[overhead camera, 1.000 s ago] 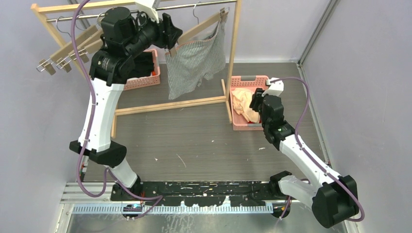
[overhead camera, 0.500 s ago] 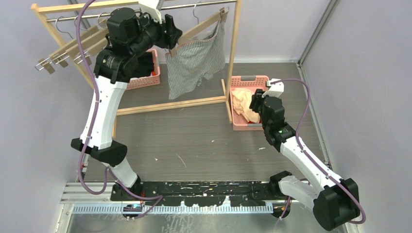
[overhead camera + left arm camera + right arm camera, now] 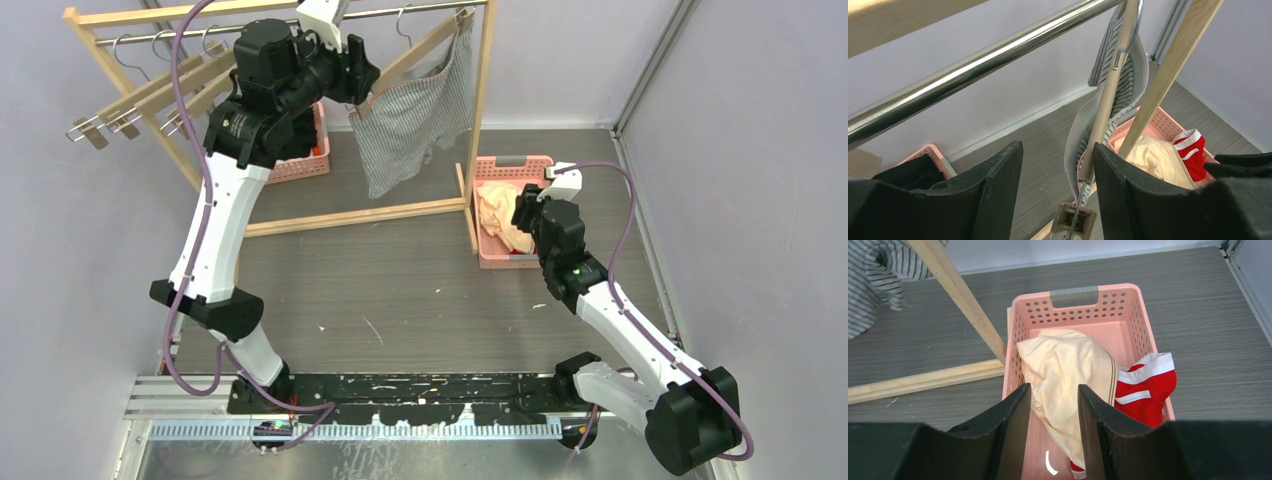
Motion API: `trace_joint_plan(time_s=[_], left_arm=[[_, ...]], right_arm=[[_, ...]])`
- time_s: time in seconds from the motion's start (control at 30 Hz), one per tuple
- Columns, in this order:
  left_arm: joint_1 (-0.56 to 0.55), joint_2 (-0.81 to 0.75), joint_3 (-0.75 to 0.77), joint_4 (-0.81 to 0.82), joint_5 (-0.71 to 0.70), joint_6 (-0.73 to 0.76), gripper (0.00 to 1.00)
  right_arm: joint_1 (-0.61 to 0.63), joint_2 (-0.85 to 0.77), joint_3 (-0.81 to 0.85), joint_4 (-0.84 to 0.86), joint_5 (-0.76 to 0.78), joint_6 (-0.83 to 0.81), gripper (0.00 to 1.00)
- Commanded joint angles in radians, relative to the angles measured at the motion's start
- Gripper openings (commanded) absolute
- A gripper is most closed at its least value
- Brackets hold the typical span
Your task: Remove the underwear clipped to the hanger
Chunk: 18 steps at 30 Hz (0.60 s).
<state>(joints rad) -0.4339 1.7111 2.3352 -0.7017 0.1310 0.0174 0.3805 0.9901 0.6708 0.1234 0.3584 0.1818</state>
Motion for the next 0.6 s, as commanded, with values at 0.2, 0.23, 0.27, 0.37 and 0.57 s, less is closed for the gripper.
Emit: trace_joint_plan(time_s=[0.2,0.23,0.27,0.37,0.57], left_arm=[[-0.013,-0.012,-0.035,0.093,-0.001,0.000,0.55],[-0.015,-0.017,-0.046,0.107,0.004,-0.004,0.55],[-0.014,-0.021,-0.053,0.121,0.010,-0.008,0.55],[-0.014,-0.032,-0.068,0.148,0.025,-0.021,0.55],[-0.014,-0.061,-0.116,0.206,0.053,-0.043,0.55]], right_arm=[[0.011,-0.013,0.008,0.059,-0.019,-0.020,0.45],[0.012,-0.013,0.007,0.060,-0.018,-0.020,0.45],[0.013,-0.013,0.007,0.060,-0.021,-0.021,0.45],[0.017,-0.012,0.010,0.061,-0.027,-0.022,0.45],[0.025,-0.003,0.011,0.064,-0.035,-0.026,0.45]])
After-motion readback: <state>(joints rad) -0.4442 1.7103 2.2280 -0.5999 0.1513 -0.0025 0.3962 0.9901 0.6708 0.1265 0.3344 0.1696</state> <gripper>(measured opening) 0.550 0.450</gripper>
